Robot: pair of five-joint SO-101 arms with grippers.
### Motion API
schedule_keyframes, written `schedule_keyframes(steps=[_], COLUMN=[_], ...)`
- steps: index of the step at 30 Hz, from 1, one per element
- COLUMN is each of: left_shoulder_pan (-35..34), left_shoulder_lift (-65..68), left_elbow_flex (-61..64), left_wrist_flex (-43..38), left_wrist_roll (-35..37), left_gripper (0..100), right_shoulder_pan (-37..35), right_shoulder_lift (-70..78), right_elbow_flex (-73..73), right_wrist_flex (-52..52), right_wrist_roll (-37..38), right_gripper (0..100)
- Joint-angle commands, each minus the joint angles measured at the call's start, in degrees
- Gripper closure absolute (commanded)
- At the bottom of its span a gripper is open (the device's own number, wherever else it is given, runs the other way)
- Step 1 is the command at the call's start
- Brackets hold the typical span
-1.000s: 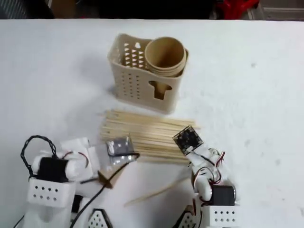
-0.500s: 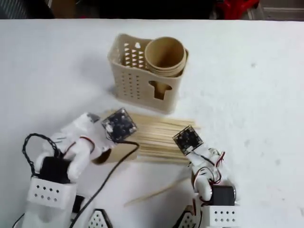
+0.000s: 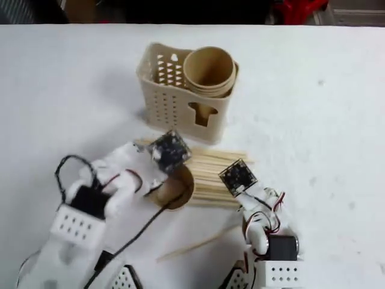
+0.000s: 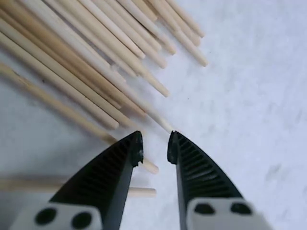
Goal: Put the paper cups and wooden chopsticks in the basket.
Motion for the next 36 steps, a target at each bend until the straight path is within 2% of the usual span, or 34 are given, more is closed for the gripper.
schedule_keyframes(steps=[1,6,12,13,16,21,26,28,30,33,36], left_shoulder_pan=[0.6,1.5,1.4,1.4,1.7,1.7,1.8,1.8,1.7,1.7,2.9], left_shoulder_lift=[13.0,25.8,34.4,34.3,32.0,24.0,18.4,18.7,20.5,25.5,32.8], left_elbow_flex=[-7.6,-12.7,-18.1,-19.1,-23.3,-34.0,-53.4,-62.3,-70.3,-77.2,-80.8], left_wrist_flex=[-1.9,-1.9,-1.6,-0.6,5.2,19.9,29.4,29.5,27.1,20.1,12.1], left_wrist_roll=[4.6,6.1,6.1,6.1,6.2,9.3,10.2,12.1,18.6,29.9,34.4], left_gripper=[79,80,98,98,98,98,98,98,97,97,97], right_shoulder_pan=[0.4,0.4,0.4,0.4,0.4,0.4,0.4,0.4,0.4,0.4,0.4], right_shoulder_lift=[-0.4,-0.4,-0.4,-0.4,-0.4,-0.4,-0.4,-0.4,-0.4,-0.4,-0.4], right_elbow_flex=[0.4,0.4,0.4,0.4,0.4,0.4,0.4,0.4,0.4,0.4,0.4], right_wrist_flex=[-0.5,-0.5,-0.5,-0.5,-0.5,-0.5,-0.5,-0.5,-0.5,-0.5,-0.5], right_wrist_roll=[0.6,0.6,0.6,0.6,0.6,0.6,0.6,0.6,0.6,0.6,0.6], right_gripper=[90.5,90.5,90.5,90.5,90.5,90.5,90.5,90.5,90.5,90.5,90.5])
